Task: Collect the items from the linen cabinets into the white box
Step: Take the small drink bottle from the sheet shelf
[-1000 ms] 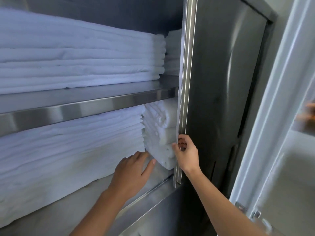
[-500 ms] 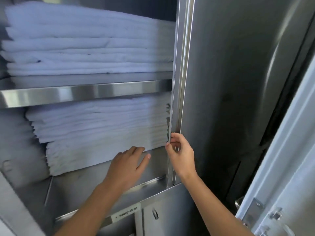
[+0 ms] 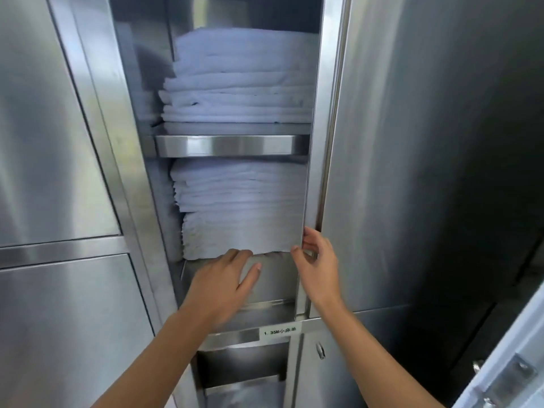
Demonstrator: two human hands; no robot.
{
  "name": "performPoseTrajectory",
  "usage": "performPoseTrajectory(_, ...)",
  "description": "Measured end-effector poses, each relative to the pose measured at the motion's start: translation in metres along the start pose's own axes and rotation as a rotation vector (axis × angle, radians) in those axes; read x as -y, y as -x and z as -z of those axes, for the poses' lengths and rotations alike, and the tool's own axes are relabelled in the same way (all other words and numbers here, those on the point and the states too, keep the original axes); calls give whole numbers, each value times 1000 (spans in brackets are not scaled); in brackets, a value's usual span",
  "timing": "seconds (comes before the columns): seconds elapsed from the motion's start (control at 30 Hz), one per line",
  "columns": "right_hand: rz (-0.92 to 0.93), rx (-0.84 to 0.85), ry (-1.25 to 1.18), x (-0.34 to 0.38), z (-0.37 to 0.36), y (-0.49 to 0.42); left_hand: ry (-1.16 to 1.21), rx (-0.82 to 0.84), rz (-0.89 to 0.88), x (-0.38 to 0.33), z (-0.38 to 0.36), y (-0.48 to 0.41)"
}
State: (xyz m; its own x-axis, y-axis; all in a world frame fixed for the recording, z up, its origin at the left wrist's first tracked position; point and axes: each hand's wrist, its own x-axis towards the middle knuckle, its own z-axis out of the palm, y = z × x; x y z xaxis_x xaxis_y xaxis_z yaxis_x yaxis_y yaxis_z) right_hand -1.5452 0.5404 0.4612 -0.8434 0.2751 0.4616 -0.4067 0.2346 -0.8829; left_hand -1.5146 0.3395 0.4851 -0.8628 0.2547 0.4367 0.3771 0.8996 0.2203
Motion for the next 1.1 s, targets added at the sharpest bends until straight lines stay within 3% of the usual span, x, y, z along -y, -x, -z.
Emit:
performPoseTrajectory(0.63,-79,50,-37,56,-168,72,-43,-69,119,133,106,117)
performPoseTrajectory(1.1,-61,187,68,79,-214,95,110,-104,151,166,117,138)
